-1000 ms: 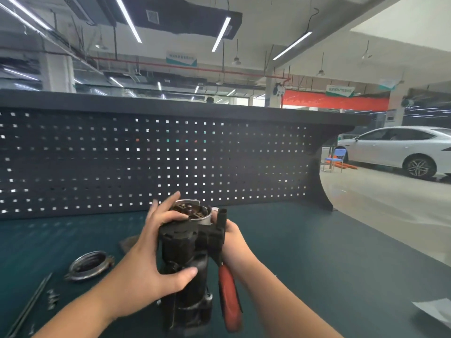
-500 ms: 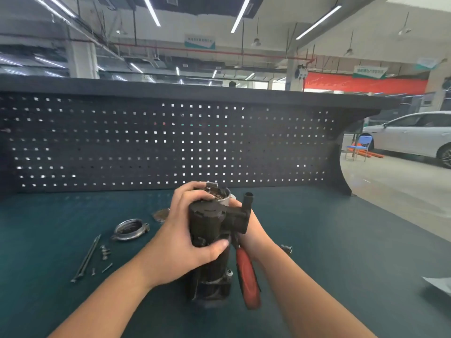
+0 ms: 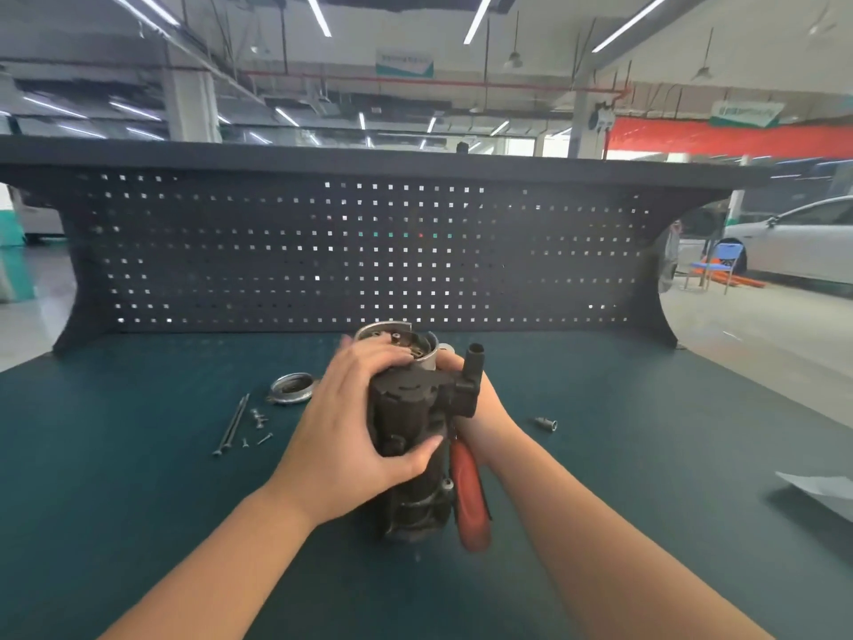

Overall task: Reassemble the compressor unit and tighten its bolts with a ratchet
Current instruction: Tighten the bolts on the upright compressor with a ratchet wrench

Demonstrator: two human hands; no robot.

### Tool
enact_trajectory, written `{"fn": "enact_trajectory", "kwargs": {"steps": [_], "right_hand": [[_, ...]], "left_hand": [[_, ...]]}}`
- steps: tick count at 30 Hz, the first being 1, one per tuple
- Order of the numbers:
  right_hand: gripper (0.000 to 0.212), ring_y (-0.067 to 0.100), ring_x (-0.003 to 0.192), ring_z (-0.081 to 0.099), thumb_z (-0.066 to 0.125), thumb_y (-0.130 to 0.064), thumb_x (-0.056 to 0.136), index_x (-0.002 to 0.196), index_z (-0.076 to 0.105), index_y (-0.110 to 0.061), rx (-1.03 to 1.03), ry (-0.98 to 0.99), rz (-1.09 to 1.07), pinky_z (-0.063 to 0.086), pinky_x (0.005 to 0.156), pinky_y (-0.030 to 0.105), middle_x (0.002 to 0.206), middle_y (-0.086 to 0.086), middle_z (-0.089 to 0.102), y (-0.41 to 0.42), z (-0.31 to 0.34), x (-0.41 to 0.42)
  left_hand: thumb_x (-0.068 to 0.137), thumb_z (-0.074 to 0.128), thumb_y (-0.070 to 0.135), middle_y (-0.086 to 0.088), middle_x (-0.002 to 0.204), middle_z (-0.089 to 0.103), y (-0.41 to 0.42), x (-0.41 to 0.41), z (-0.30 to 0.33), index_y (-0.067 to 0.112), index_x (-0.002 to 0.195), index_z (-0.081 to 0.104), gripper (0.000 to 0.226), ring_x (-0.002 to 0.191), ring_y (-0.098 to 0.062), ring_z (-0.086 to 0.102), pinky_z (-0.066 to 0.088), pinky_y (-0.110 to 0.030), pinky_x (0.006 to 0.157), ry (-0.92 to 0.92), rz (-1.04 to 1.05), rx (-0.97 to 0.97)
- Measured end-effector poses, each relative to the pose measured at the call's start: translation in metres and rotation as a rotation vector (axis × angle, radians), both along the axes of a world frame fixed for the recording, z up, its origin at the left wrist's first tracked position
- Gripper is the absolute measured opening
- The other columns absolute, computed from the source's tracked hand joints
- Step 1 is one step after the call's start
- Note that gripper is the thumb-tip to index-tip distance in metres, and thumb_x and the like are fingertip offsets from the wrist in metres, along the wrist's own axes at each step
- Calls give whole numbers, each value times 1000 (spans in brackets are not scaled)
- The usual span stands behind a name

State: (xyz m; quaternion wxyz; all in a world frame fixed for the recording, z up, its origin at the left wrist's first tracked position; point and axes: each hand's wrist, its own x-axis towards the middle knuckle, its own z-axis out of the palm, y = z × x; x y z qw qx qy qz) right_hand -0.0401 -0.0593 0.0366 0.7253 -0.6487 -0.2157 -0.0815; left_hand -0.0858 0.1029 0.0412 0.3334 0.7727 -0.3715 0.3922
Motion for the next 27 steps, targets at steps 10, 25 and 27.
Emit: {"fn": "enact_trajectory", "kwargs": {"steps": [10,25,27], "right_hand": [[69,24,68,72,34,13,85,135,49,-32,-144,178,-216,59,61,31,87,5,76,-65,44,-11],[28,0,59,50,67,-45,82,98,54,-26,-991,-304,-818,35,54,17,76,-12,56,-133,139,-99],[37,-4,49,51,70,-55,74,97,59,-27,-881,-236,-775,33,54,23,63,-16,56,-134,146,-110]], "left_hand": [[92,33,65,6,111,64,7,8,39,23,121,66,61,104,-14,61,54,-45,88,90,48,251],[80,58,59,11,82,58,-24,18,96,28,78,41,36,72,-9,54,45,-30,65,348,27,665],[87,57,49,10,83,54,-23,17,92,28,82,41,27,73,-11,51,39,-28,64,323,42,669]]}}
